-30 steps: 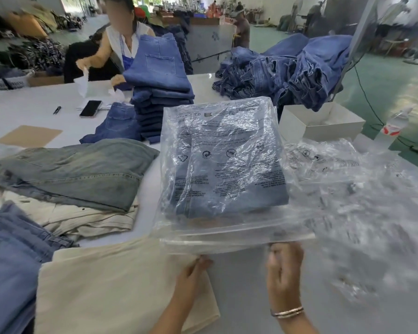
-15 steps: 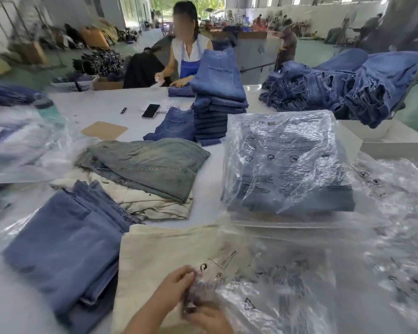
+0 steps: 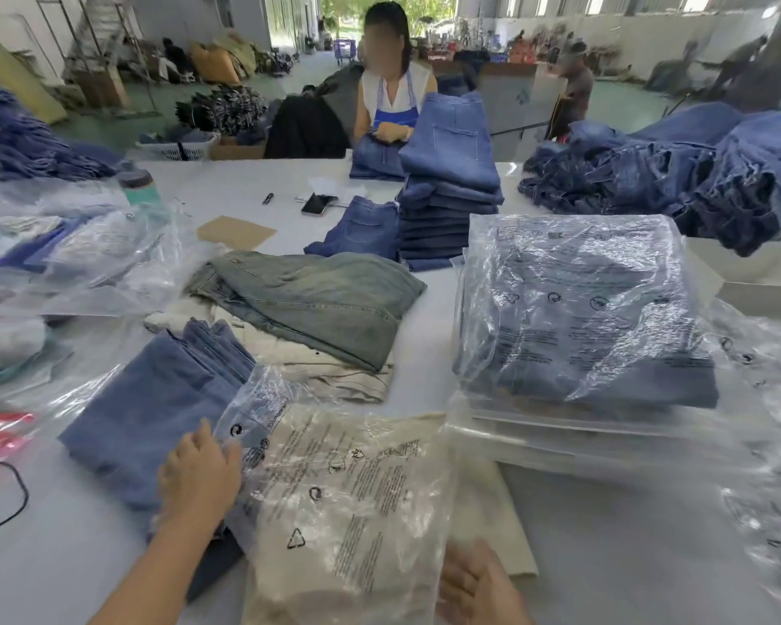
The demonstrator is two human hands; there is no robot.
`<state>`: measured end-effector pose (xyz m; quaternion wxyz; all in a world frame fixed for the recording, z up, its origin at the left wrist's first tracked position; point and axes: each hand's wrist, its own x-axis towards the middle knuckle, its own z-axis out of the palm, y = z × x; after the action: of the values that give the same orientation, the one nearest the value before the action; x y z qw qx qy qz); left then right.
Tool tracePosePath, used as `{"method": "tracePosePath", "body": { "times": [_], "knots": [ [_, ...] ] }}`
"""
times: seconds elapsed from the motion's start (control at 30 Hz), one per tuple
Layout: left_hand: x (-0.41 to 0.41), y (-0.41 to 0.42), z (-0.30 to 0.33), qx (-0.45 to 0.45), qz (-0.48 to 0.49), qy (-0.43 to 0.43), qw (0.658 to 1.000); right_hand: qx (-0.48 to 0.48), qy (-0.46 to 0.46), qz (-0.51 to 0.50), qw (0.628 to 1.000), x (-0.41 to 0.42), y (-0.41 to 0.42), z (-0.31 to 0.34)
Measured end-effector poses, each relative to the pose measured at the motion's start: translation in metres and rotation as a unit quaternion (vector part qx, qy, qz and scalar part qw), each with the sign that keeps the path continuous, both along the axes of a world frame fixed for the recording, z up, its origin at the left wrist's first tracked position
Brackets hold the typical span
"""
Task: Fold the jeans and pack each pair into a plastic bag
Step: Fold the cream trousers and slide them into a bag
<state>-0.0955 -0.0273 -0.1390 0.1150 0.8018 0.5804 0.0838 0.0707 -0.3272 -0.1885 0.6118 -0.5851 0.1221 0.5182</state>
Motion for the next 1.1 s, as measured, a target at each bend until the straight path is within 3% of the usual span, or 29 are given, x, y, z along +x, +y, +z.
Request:
{"method": "tracePosePath", "body": {
  "times": [0.07,0.13,0.2,0.27,0.4,0.57,0.63,0.73,0.8,0.87,0.93,1.0,1.1],
  "knots": [
    [0.013,-0.025,0.008,0.107,-0.059,-0.011,0.992,-0.005,-0.044,0.010,0.999,-0.002,0.006,0.005],
    [0.028,-0.067,0.008,0.166,-0.179,-0.070,0.967,-0.037,-0.101,0.014,0.994,0.001,0.011,0.004],
    [0.042,-0.114,0.004,0.054,-0.273,-0.135,0.951,-0.040,-0.130,0.028,0.990,-0.001,0.017,0.004],
    [0.055,-0.152,-0.003,-0.120,-0.294,-0.176,0.932,-0.031,-0.167,0.056,0.984,-0.006,0.026,0.008],
    [0.064,-0.181,-0.009,-0.297,-0.164,-0.278,0.899,-0.008,-0.250,0.079,0.965,-0.007,0.043,0.012],
    [0.060,-0.179,-0.018,-0.371,-0.070,-0.317,0.870,-0.037,-0.401,0.177,0.898,-0.004,0.047,0.008],
    [0.057,-0.175,-0.022,-0.359,-0.021,-0.347,0.866,-0.025,-0.399,0.206,0.893,-0.007,0.046,0.006],
    [0.044,-0.156,-0.029,-0.329,0.127,-0.458,0.816,-0.012,-0.358,0.141,0.923,0.005,0.042,0.002],
    [0.034,-0.140,-0.026,-0.289,0.163,-0.481,0.811,-0.038,-0.358,0.093,0.928,0.023,0.036,0.001],
    [0.026,-0.124,-0.019,-0.260,0.170,-0.495,0.811,-0.052,-0.374,0.120,0.918,0.036,0.030,0.007],
    [0.023,-0.111,-0.009,-0.239,0.180,-0.518,0.801,-0.111,-0.412,0.156,0.891,0.048,0.024,0.010],
    [0.019,-0.105,-0.003,-0.216,0.182,-0.532,0.798,-0.239,-0.442,0.137,0.854,0.066,0.012,0.008],
    [0.017,-0.105,0.002,-0.180,0.163,-0.552,0.798,-0.323,-0.364,0.087,0.869,0.076,-0.012,0.005]
  ]
}}
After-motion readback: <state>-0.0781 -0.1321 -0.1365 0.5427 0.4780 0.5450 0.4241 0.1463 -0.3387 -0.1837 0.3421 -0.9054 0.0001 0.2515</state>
